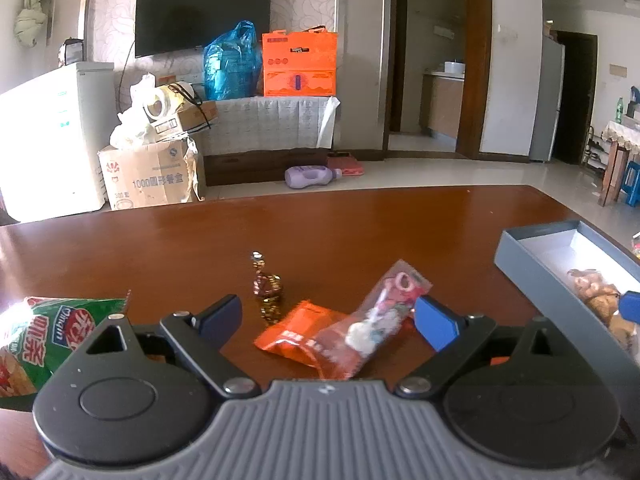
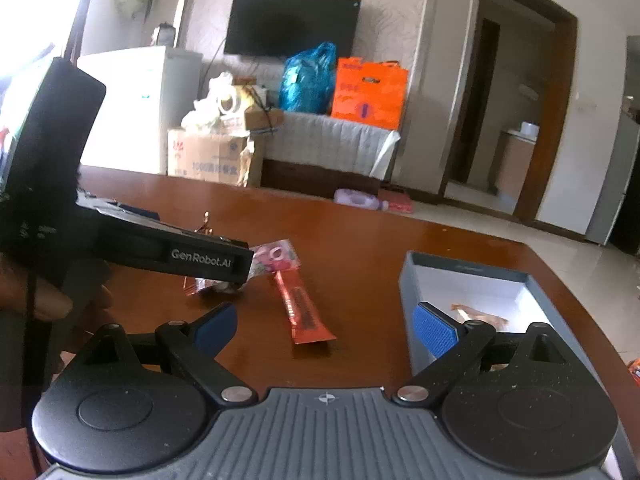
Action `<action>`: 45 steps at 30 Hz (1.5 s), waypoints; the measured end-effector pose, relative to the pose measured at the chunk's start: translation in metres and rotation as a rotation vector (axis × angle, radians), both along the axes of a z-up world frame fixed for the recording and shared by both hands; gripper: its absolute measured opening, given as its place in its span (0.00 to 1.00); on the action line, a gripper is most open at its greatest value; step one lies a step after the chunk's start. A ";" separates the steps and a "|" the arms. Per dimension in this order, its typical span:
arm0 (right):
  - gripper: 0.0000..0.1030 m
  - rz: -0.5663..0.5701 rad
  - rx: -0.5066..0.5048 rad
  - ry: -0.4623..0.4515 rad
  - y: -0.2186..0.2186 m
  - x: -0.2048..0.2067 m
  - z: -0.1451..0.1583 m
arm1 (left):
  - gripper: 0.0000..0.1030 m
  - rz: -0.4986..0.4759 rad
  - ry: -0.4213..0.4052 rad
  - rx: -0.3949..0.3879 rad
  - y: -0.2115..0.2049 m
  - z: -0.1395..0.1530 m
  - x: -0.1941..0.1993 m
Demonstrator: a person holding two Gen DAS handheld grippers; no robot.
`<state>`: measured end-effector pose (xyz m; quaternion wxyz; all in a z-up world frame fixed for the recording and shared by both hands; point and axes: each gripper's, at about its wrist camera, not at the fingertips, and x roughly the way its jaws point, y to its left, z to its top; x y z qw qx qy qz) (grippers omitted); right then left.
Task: Organize snacks
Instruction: 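Withdraw both tools from the box toward the remaining candies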
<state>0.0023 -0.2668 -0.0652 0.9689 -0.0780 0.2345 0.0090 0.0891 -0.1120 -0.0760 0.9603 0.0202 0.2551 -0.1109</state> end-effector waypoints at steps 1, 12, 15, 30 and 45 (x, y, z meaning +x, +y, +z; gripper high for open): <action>0.93 0.004 -0.004 0.003 0.002 0.003 -0.001 | 0.91 -0.006 -0.001 0.003 0.002 -0.001 0.000; 0.93 -0.028 -0.018 0.028 0.005 0.035 -0.014 | 0.91 -0.030 -0.009 0.025 -0.001 -0.012 0.022; 0.93 -0.039 -0.012 0.036 0.002 0.041 -0.020 | 0.91 -0.038 0.006 0.023 -0.005 -0.016 0.029; 0.93 -0.066 0.041 0.085 -0.013 0.072 -0.035 | 0.91 -0.092 0.047 0.064 -0.036 -0.030 0.054; 0.95 -0.024 0.082 0.181 -0.014 0.096 -0.042 | 0.91 -0.073 0.162 0.049 -0.031 -0.042 0.085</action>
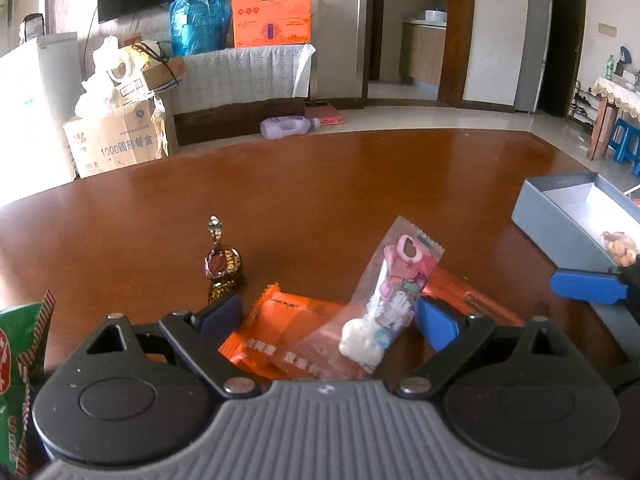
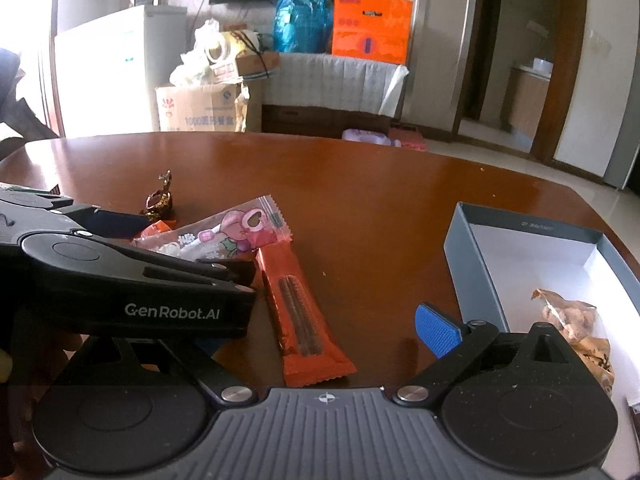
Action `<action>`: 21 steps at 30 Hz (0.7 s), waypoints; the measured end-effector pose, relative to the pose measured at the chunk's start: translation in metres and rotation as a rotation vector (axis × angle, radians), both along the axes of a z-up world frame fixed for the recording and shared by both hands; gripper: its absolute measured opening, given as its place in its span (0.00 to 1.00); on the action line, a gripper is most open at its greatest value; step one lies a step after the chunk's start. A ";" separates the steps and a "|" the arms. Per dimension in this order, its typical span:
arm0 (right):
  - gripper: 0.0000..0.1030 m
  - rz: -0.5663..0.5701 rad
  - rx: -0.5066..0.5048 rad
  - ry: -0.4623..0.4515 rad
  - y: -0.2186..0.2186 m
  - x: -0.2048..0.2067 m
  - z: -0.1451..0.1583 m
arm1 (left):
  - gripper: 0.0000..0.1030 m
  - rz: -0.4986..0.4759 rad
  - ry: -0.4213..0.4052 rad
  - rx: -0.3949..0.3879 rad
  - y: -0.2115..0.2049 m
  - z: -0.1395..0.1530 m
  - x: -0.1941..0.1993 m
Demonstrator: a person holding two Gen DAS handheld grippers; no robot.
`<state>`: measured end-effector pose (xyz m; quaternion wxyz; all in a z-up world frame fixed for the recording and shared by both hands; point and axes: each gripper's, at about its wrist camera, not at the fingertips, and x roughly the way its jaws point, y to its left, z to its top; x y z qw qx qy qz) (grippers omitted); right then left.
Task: Organize snacks
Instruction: 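Withdraw both tools from the box toward the remaining candies, then grasp the pink lollipop packet with the left gripper while the right gripper grasps the orange wafer bar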
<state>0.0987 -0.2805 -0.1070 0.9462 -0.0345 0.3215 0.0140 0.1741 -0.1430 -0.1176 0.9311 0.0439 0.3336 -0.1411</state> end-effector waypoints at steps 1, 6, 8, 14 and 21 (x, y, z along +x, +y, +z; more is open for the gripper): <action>0.96 0.001 0.001 0.000 0.000 0.001 0.000 | 0.91 0.001 0.000 0.000 0.001 0.000 0.002; 0.77 0.026 -0.016 -0.018 0.002 -0.002 0.002 | 0.86 0.001 -0.006 -0.006 0.002 0.000 0.002; 0.65 0.054 0.043 -0.007 0.000 -0.003 0.002 | 0.78 -0.001 -0.016 -0.021 0.004 0.001 0.004; 0.55 0.094 0.046 -0.010 0.009 -0.006 0.005 | 0.60 -0.053 -0.025 -0.036 0.006 0.004 0.006; 0.49 0.143 0.039 -0.006 0.019 -0.014 0.009 | 0.33 -0.109 -0.023 -0.047 0.011 0.003 0.002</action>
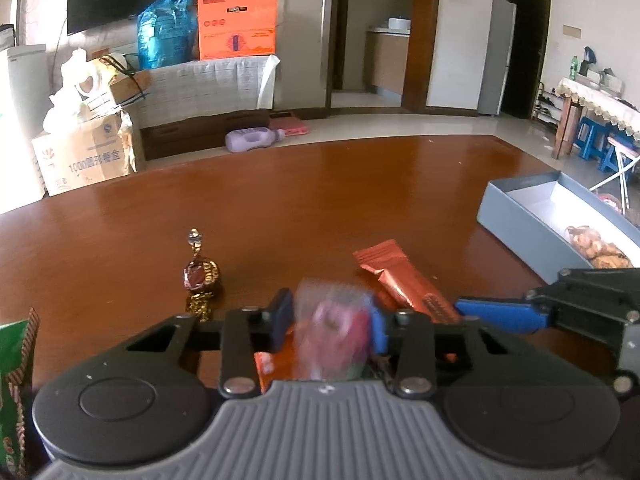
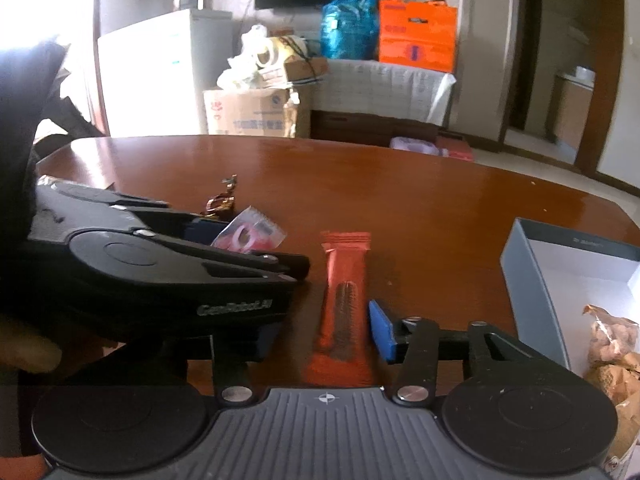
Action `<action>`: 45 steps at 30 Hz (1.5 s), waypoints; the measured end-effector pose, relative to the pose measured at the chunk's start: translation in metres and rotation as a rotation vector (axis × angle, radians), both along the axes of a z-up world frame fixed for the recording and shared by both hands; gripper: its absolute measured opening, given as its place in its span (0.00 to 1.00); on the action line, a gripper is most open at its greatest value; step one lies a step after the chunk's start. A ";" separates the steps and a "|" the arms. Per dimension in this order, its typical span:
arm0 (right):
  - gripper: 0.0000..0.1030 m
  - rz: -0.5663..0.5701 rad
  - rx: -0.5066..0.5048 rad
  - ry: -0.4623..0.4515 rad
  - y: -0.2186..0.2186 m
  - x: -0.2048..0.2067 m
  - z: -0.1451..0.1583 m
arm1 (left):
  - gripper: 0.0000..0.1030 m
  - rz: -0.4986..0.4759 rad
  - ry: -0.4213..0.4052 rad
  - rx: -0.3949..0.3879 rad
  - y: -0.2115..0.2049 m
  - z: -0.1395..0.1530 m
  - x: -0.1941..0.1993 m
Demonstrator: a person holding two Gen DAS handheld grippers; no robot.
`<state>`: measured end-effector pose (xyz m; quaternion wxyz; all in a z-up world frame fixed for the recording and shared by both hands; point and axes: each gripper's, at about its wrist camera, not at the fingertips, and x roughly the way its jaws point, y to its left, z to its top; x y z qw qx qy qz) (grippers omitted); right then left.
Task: Organize snacks
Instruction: 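Grasp the pink lollipop packet with the left gripper while the right gripper grasps the orange wafer bar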
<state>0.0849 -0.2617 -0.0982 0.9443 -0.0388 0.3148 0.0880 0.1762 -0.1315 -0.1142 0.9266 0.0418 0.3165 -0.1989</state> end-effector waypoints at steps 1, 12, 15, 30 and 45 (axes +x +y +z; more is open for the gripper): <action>0.55 -0.006 0.002 0.005 -0.001 -0.001 0.000 | 0.33 0.000 0.001 -0.006 0.003 0.000 0.001; 0.82 -0.105 -0.036 -0.010 -0.013 -0.003 -0.003 | 0.33 0.000 0.019 0.013 0.027 0.001 -0.014; 0.82 -0.102 -0.026 -0.005 -0.014 0.002 -0.004 | 0.39 0.006 0.039 -0.001 0.042 0.004 -0.022; 0.24 -0.081 -0.006 0.004 -0.014 -0.007 0.003 | 0.62 0.024 -0.025 0.068 0.075 0.032 -0.081; 0.23 -0.067 -0.029 0.079 0.004 -0.079 0.010 | 0.62 0.045 0.029 0.131 0.049 0.012 -0.146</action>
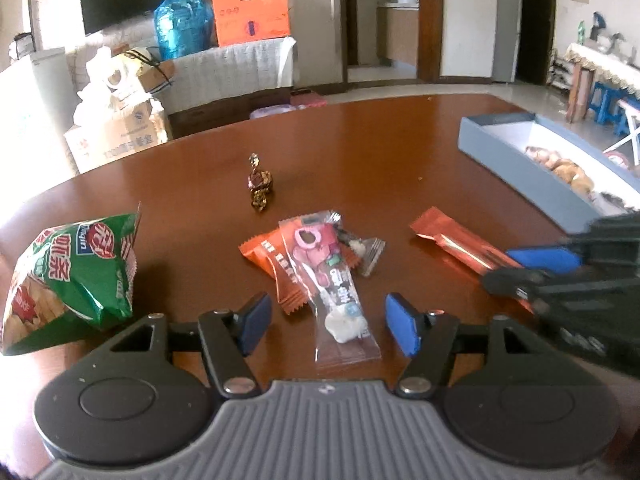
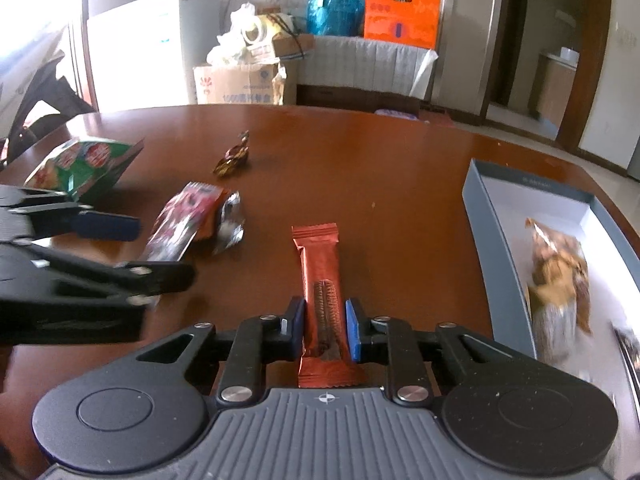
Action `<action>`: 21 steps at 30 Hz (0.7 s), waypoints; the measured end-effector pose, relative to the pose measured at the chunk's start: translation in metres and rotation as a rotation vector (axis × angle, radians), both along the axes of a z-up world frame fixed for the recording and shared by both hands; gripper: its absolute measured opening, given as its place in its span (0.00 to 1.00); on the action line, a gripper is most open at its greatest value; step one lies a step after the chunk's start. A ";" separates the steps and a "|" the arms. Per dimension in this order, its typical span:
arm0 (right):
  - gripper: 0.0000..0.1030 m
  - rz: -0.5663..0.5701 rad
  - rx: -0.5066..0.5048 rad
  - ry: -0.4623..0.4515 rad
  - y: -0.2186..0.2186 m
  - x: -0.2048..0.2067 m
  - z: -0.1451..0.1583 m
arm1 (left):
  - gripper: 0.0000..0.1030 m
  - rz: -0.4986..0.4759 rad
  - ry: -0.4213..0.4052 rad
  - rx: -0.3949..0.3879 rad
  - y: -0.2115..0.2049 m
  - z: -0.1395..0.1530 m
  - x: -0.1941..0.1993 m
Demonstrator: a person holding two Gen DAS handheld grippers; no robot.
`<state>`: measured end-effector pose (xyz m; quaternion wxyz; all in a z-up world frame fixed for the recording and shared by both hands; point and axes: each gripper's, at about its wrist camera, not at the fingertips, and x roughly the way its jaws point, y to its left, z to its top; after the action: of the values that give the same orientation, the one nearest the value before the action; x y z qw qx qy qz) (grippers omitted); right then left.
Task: Organize snacks
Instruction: 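Grasp the pink lollipop packet with the left gripper while the right gripper grasps the orange wafer bar, then carry the lollipop packet and wafer bar with both tools over the grey box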
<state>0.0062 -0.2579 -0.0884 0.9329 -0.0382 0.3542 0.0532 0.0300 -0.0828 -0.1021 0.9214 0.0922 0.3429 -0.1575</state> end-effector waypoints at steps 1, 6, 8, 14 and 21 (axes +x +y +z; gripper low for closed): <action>0.23 0.001 -0.003 0.001 0.002 -0.005 0.000 | 0.62 0.012 -0.006 -0.009 -0.001 -0.001 -0.001; 0.23 -0.001 -0.017 -0.004 0.004 -0.013 0.000 | 0.62 0.058 -0.001 -0.052 -0.002 -0.004 0.008; 0.23 0.003 -0.021 -0.008 0.006 -0.012 0.000 | 0.30 0.068 0.005 -0.074 0.002 -0.003 0.012; 0.23 0.021 -0.031 -0.014 0.012 -0.013 -0.001 | 0.18 0.064 0.023 -0.093 0.010 0.002 0.017; 0.23 0.031 -0.033 -0.036 0.011 -0.018 0.003 | 0.17 0.045 0.015 -0.121 0.018 0.014 0.014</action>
<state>-0.0116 -0.2467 -0.0857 0.9373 -0.0601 0.3377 0.0612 0.0444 -0.0649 -0.0881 0.9261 0.0276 0.3417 -0.1578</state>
